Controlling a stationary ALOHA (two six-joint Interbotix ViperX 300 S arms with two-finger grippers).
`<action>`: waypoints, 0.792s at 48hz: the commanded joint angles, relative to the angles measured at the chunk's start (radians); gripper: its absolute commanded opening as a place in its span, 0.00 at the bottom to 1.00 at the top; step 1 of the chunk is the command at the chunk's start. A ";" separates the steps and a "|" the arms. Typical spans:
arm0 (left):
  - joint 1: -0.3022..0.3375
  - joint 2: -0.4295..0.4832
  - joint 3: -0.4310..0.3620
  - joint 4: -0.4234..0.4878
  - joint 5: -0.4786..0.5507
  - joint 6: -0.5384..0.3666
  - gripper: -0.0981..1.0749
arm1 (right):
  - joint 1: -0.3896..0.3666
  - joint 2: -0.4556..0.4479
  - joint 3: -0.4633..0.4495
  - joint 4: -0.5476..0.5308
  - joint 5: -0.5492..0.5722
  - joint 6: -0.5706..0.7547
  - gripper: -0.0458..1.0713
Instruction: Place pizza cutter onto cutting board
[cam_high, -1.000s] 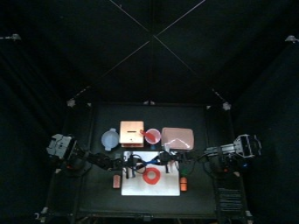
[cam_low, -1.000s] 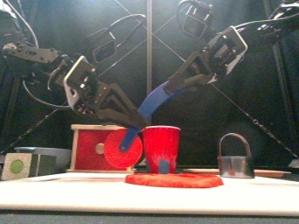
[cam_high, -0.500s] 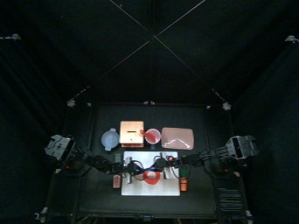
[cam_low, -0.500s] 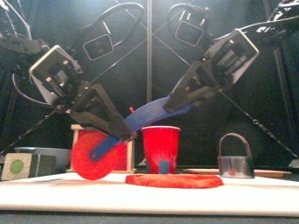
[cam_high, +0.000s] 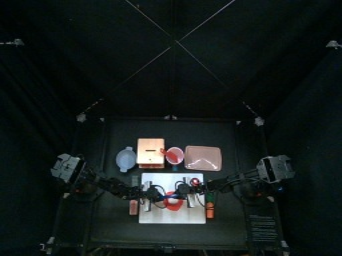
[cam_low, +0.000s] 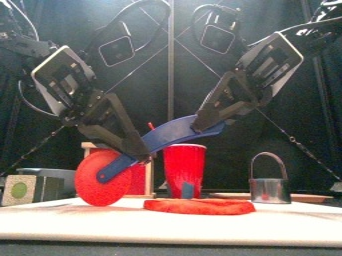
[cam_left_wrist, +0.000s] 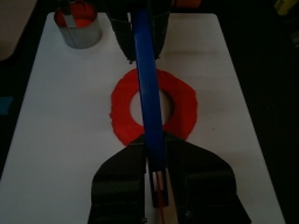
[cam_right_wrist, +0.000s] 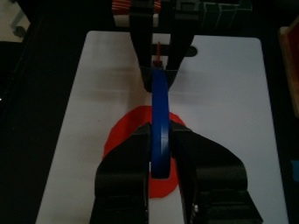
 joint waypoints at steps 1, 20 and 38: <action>0.014 -0.012 -0.052 0.009 -0.012 0.000 0.47 | 0.009 -0.017 -0.003 0.009 0.012 -0.005 0.48; 0.014 0.066 -0.114 0.011 -0.003 0.006 0.47 | 0.025 -0.023 0.012 0.020 0.049 -0.005 0.48; 0.014 0.091 -0.127 0.012 -0.008 0.008 0.47 | 0.031 -0.025 0.029 0.035 0.058 -0.003 0.48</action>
